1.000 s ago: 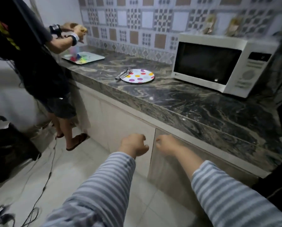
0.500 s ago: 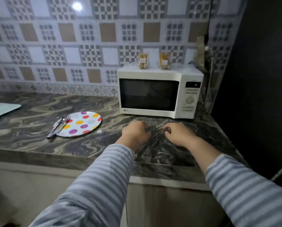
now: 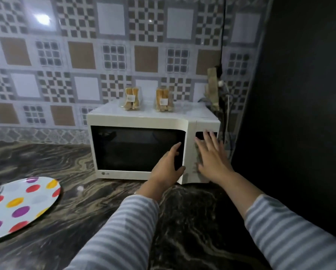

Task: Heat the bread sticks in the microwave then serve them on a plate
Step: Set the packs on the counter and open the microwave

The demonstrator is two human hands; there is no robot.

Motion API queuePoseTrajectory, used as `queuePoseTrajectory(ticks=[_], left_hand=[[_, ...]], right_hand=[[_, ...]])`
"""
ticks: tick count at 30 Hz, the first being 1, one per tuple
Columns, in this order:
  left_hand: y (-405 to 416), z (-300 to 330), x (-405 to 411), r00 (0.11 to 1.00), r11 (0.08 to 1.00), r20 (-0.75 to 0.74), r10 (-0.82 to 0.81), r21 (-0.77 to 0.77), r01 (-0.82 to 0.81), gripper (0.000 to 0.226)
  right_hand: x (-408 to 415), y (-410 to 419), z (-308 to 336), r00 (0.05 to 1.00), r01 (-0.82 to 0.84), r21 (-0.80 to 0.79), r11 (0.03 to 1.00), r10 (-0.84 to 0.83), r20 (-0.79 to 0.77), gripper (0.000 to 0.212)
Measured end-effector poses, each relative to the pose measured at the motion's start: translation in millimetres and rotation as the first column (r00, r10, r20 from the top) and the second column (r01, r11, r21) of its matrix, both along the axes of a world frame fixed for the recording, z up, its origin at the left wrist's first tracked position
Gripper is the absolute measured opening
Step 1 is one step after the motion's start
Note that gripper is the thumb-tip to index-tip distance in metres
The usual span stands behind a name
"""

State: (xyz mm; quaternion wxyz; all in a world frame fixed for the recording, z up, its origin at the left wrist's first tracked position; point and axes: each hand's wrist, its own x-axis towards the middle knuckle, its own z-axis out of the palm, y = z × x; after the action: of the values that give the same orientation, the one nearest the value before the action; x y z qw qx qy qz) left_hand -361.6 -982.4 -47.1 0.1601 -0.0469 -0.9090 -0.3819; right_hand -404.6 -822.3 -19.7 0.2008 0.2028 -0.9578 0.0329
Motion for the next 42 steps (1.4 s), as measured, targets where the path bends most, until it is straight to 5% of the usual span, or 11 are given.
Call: queuePoseTrajectory(ticks=[8,18,32,35,38,42], left_hand=[[18.5,-11.8,-68.3,0.98,0.997,-0.188,-0.061,0.036,0.069,0.092],[12.9,-29.2,-102.7,0.95,0.992,-0.289,-0.12,-0.075,0.102,0.117],[18.8,-34.3,-80.6,0.948,0.996,-0.315,-0.036,-0.094,0.006,0.114],[14.7,-37.1,-64.9,0.949,0.99,-0.299,-0.096,-0.129,0.06,0.116],[8.4,-32.7,-49.8,0.954,0.983,-0.257,-0.152,-0.144,0.118,0.108],[-11.6,-13.4,-31.9,0.882,0.967,-0.471,0.0,-0.225,-0.12,0.059]], right_hand=[[-68.5,9.4,-3.4,0.969,0.003,0.145,0.989,0.033,-0.246,0.113],[-94.2,9.6,-14.5,0.951,-0.078,0.113,0.991,0.108,-0.289,0.127],[-94.1,9.6,-9.1,0.968,-0.031,0.163,0.986,0.071,-0.242,0.127],[-87.6,3.1,-2.7,0.984,0.069,0.23,0.971,-0.028,-0.178,0.123],[-77.3,5.6,-1.4,0.987,-0.014,0.141,0.99,0.036,-0.157,0.107],[-57.7,10.4,4.9,0.934,-0.134,-0.13,0.982,0.082,-0.346,0.071]])
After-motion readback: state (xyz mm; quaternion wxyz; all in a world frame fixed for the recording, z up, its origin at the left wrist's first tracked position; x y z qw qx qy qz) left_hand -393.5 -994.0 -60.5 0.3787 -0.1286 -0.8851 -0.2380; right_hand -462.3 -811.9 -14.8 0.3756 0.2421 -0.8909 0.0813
